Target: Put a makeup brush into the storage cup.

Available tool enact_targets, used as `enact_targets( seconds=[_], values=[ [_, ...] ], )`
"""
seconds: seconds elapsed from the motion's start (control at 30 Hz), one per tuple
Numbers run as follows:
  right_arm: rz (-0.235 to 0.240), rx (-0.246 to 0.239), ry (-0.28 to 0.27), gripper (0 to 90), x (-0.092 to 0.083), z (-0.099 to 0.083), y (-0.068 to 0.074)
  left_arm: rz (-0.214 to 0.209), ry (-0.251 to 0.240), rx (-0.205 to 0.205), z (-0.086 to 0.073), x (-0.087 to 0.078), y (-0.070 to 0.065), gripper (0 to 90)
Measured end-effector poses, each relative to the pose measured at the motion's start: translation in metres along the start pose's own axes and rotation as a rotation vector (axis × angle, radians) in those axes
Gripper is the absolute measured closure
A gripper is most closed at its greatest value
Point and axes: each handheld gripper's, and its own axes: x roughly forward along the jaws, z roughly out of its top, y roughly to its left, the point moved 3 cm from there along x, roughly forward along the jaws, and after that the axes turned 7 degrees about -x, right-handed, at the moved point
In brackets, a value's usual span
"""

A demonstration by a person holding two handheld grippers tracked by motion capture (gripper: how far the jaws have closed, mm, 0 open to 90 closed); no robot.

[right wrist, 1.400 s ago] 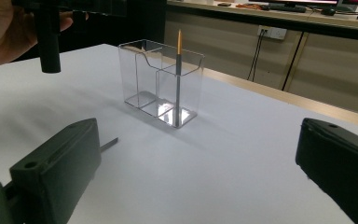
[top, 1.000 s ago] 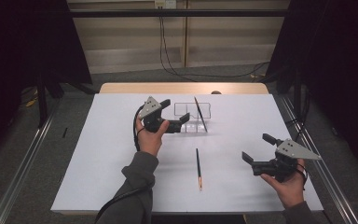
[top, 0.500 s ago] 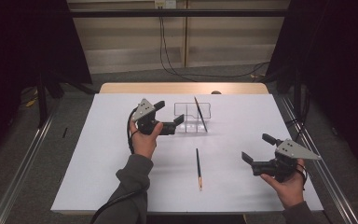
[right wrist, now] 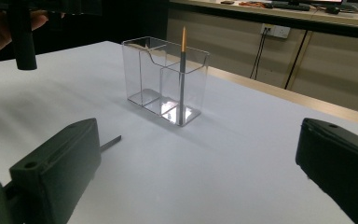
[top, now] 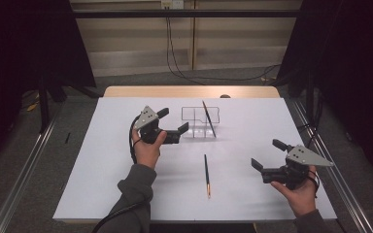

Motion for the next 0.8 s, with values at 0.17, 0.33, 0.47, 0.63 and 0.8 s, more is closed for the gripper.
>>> enact_targets(
  seconds=[0.17, 0.33, 0.47, 0.63, 0.8],
  values=[
    [-0.001, 0.000, 0.002, 0.0, 0.001, 0.000, 0.000, -0.007, -0.001, 0.011, 0.002, -0.004, 0.000, 0.7],
    [0.003, -0.004, 0.005, 0.0, 0.001, -0.001, 0.001, -0.009, -0.009, 0.003, 0.000, -0.009, 0.000, 0.7],
    [0.004, -0.005, 0.006, 0.0, 0.001, 0.000, 0.001, -0.004, -0.006, 0.011, -0.002, -0.013, 0.001, 0.7],
    [0.004, -0.008, 0.007, 0.0, 0.002, -0.001, 0.002, 0.003, -0.017, -0.006, -0.002, -0.018, 0.002, 0.7],
    [0.009, -0.007, 0.006, 0.0, 0.002, -0.001, 0.002, 0.010, -0.020, 0.001, -0.002, -0.023, 0.003, 0.7]
  ],
)
